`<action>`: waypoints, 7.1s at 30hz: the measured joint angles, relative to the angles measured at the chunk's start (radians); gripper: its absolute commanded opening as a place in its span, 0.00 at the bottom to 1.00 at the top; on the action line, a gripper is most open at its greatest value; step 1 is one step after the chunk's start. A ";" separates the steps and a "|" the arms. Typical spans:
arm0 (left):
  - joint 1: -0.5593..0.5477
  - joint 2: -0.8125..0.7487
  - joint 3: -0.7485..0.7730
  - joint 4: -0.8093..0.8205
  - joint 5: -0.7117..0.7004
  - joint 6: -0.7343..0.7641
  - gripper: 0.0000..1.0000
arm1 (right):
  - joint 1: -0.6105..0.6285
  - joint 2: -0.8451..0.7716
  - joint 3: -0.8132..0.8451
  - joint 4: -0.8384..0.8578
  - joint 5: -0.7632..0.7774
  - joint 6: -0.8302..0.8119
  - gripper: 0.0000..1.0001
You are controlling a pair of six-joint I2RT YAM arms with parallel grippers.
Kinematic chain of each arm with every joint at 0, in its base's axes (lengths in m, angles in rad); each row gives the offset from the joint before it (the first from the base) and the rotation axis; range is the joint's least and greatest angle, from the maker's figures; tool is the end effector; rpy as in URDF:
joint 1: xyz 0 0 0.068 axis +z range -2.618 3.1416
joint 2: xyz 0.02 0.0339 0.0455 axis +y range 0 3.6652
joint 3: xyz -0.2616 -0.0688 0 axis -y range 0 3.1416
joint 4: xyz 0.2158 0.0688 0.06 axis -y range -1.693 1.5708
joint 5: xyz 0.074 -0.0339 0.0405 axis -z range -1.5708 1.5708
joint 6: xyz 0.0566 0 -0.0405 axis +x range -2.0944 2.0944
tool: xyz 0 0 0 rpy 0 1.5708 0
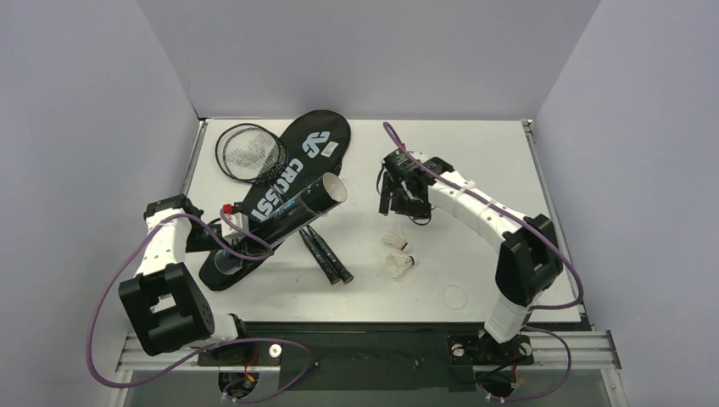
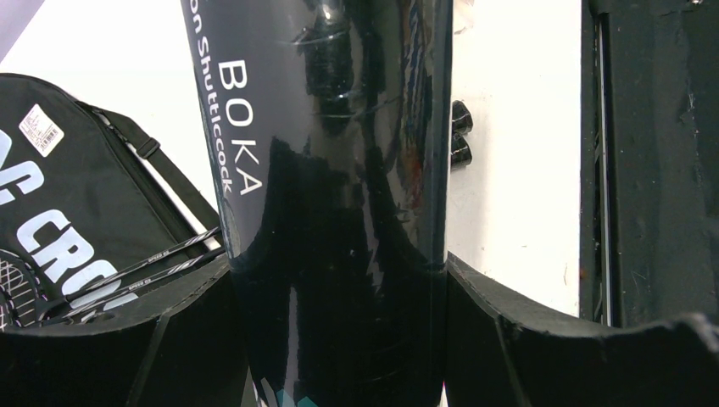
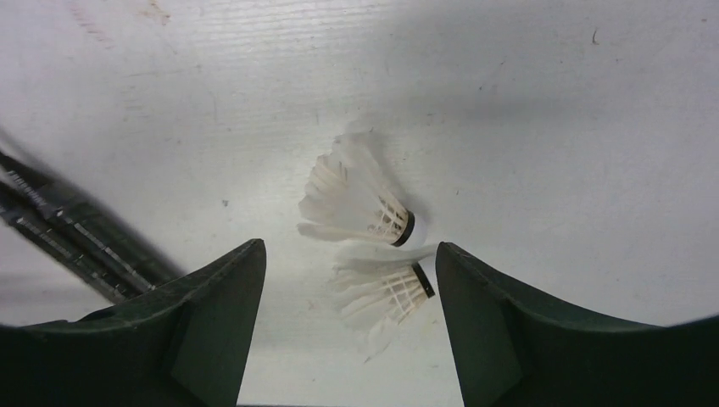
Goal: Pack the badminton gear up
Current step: Pick up the shuttlecock at the center of the board, then place the shuttlecock at the shuttle tube, then pick up the shuttlecock at the center of the board.
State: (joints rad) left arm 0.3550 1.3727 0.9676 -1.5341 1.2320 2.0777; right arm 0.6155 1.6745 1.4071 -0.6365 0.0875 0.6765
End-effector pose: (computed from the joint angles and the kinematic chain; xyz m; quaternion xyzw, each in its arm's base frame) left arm 0.1658 0.0045 0.2535 0.5399 0.6030 -0.3373 0.4808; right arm 0.2900 0.1990 0.2721 0.0431 0.9431 0.1638 0.2860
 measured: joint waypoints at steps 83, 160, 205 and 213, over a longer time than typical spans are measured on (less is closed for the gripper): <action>0.000 -0.020 0.000 0.000 0.000 0.000 0.20 | -0.103 -0.396 0.038 0.225 -0.079 0.244 0.00; 0.000 -0.013 0.017 0.000 0.055 -0.043 0.20 | 0.164 -0.230 0.095 0.373 -0.383 0.195 0.38; -0.026 0.000 0.016 0.000 0.015 -0.037 0.20 | 0.221 -0.408 -0.108 -0.066 0.035 -0.058 0.64; -0.024 -0.001 0.016 0.000 0.010 -0.054 0.20 | 0.479 -0.153 -0.165 -0.113 0.420 -0.074 0.65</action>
State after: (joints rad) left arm 0.3309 1.3720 0.9836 -1.5337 1.2419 2.0235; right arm 1.0943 1.5215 1.2423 -0.7498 0.5079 0.6022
